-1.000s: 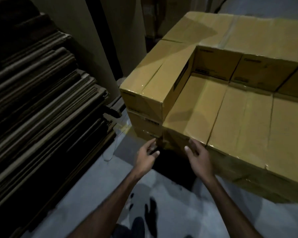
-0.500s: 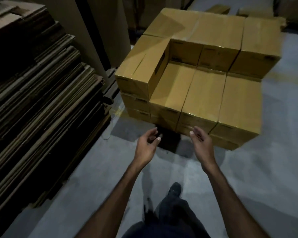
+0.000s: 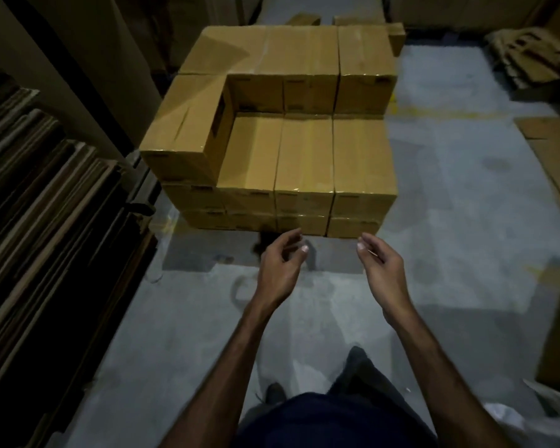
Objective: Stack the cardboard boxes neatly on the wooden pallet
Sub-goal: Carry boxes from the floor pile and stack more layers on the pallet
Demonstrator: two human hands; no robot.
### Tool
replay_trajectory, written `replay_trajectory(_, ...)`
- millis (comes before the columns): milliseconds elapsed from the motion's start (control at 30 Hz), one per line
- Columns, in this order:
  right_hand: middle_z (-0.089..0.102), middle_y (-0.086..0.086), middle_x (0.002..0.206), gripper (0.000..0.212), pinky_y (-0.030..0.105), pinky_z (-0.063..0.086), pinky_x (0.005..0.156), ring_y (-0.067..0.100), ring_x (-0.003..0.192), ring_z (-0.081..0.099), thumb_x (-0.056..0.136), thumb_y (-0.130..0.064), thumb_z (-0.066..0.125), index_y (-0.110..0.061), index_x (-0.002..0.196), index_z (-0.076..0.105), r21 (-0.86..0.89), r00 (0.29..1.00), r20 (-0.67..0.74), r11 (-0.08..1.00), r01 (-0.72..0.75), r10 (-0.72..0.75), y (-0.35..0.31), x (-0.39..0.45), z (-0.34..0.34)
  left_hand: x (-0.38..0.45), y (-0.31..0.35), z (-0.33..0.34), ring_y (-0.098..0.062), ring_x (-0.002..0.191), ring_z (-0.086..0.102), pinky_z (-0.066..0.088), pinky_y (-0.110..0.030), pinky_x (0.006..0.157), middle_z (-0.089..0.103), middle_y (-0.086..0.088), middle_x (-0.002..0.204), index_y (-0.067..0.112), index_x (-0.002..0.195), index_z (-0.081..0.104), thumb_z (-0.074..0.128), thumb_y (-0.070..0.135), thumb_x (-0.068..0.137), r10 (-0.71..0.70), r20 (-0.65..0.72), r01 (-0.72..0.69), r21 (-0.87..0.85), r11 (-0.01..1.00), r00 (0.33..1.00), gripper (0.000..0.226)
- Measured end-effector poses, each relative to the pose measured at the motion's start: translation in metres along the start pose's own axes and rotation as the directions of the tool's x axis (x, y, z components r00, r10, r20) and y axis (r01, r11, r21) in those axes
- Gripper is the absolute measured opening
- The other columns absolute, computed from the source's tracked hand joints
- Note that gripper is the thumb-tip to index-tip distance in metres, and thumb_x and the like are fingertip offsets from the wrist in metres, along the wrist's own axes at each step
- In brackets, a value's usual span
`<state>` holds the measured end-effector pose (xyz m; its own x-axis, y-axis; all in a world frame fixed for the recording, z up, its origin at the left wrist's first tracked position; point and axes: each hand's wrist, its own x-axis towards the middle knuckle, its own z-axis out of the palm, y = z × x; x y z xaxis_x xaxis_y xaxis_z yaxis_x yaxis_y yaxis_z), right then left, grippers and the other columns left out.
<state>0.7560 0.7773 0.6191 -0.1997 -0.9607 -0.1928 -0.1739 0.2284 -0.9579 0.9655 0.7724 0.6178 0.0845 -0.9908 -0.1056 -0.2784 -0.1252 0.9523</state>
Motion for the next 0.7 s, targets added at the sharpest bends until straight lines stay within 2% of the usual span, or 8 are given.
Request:
replay_trajectory(133, 0.063, -0.007, 0.140, 0.044, 0.006, 0.043, 0.088, -0.011, 0.115, 0.056, 0.105, -0.028, 0.063, -0.018, 0.148, 0.058, 0.028, 1.000, -0.018, 0.999, 0.019, -0.018, 0.003, 0.019, -0.041, 0.012, 0.020, 0.041, -0.005, 0.123, 0.060, 0.046, -0.011, 0.090, 0.064, 0.007, 0.140, 0.020, 0.148, 0.059, 0.066, 0.026, 0.104, 0.033, 0.009, -0.033, 0.041, 0.999, 0.999, 0.045)
replay_trajectory(200, 0.065, -0.005, 0.140, 0.045, 0.008, 0.045, 0.090, -0.003, 0.119, 0.060, 0.104, -0.028, 0.063, -0.017, 0.147, 0.059, 0.023, 0.999, -0.016, 0.999, 0.040, -0.040, 0.005, 0.036, -0.065, 0.023, 0.026, 0.065, -0.002, 0.121, 0.061, 0.049, -0.011, 0.091, 0.065, 0.007, 0.140, 0.021, 0.147, 0.059, 0.067, 0.026, 0.103, 0.032, 0.006, -0.032, 0.048, 0.998, 0.999, 0.045)
replay_trajectory(300, 0.067, -0.002, 0.138, 0.044, 0.013, 0.047, 0.093, 0.000, 0.121, 0.061, 0.103, -0.027, 0.065, -0.015, 0.146, 0.060, 0.023, 0.997, -0.039, 0.998, 0.061, -0.060, 0.008, 0.074, -0.121, 0.048, 0.045, 0.123, -0.003, 0.122, 0.061, 0.054, -0.029, 0.102, 0.066, 0.007, 0.140, 0.023, 0.148, 0.059, 0.067, 0.030, 0.103, 0.038, 0.017, -0.039, 0.050, 0.998, 0.999, 0.046)
replay_trajectory(367, 0.067, -0.002, 0.137, 0.043, 0.014, 0.047, 0.094, 0.001, 0.120, 0.063, 0.103, -0.026, 0.065, -0.015, 0.144, 0.061, 0.013, 0.997, -0.058, 0.998, 0.059, -0.058, 0.010, 0.099, -0.156, 0.062, 0.060, 0.160, -0.006, 0.125, 0.061, 0.053, -0.033, 0.103, 0.064, 0.007, 0.143, 0.024, 0.148, 0.059, 0.067, 0.032, 0.103, 0.041, 0.038, -0.043, 0.049, 0.998, 0.998, 0.047)
replay_trajectory(433, 0.067, -0.001, 0.137, 0.043, 0.020, 0.049, 0.098, 0.006, 0.121, 0.063, 0.103, -0.028, 0.066, -0.016, 0.143, 0.062, 0.007, 0.996, -0.077, 0.999, 0.046, -0.045, 0.012, 0.127, -0.194, 0.080, 0.076, 0.201, -0.006, 0.124, 0.063, 0.054, -0.029, 0.101, 0.065, 0.007, 0.142, 0.023, 0.147, 0.060, 0.068, 0.030, 0.103, 0.047, 0.048, -0.048, 0.031, 0.998, 0.998, 0.046)
replay_trajectory(500, 0.068, -0.001, 0.136, 0.042, 0.028, 0.050, 0.104, 0.009, 0.122, 0.063, 0.103, -0.029, 0.066, -0.016, 0.142, 0.063, -0.002, 0.995, -0.093, 1.000, 0.021, -0.021, 0.014, 0.154, -0.229, 0.098, 0.091, 0.238, -0.002, 0.122, 0.063, 0.053, -0.018, 0.095, 0.066, 0.009, 0.141, 0.023, 0.146, 0.061, 0.069, 0.029, 0.102, 0.043, 0.050, -0.043, 0.006, 0.999, 0.998, 0.045)
replay_trajectory(567, 0.068, -0.001, 0.136, 0.042, 0.023, 0.048, 0.101, 0.009, 0.122, 0.063, 0.103, -0.028, 0.067, -0.016, 0.142, 0.063, -0.014, 0.996, -0.086, 1.000, 0.018, -0.019, 0.012, 0.179, -0.254, 0.115, 0.102, 0.267, 0.001, 0.121, 0.062, 0.052, -0.015, 0.092, 0.066, 0.009, 0.140, 0.023, 0.147, 0.061, 0.069, 0.028, 0.102, 0.049, 0.039, -0.049, -0.011, 0.999, 0.998, 0.046)
replay_trajectory(700, 0.066, -0.002, 0.139, 0.044, 0.014, 0.046, 0.092, 0.008, 0.123, 0.062, 0.103, -0.028, 0.067, -0.017, 0.145, 0.061, -0.016, 0.998, -0.059, 1.000, -0.003, 0.002, 0.007, 0.235, -0.284, 0.158, 0.123, 0.306, -0.003, 0.125, 0.061, 0.053, -0.026, 0.099, 0.064, 0.008, 0.142, 0.023, 0.148, 0.059, 0.069, 0.029, 0.102, 0.061, 0.043, -0.060, -0.015, 0.998, 0.997, 0.048)
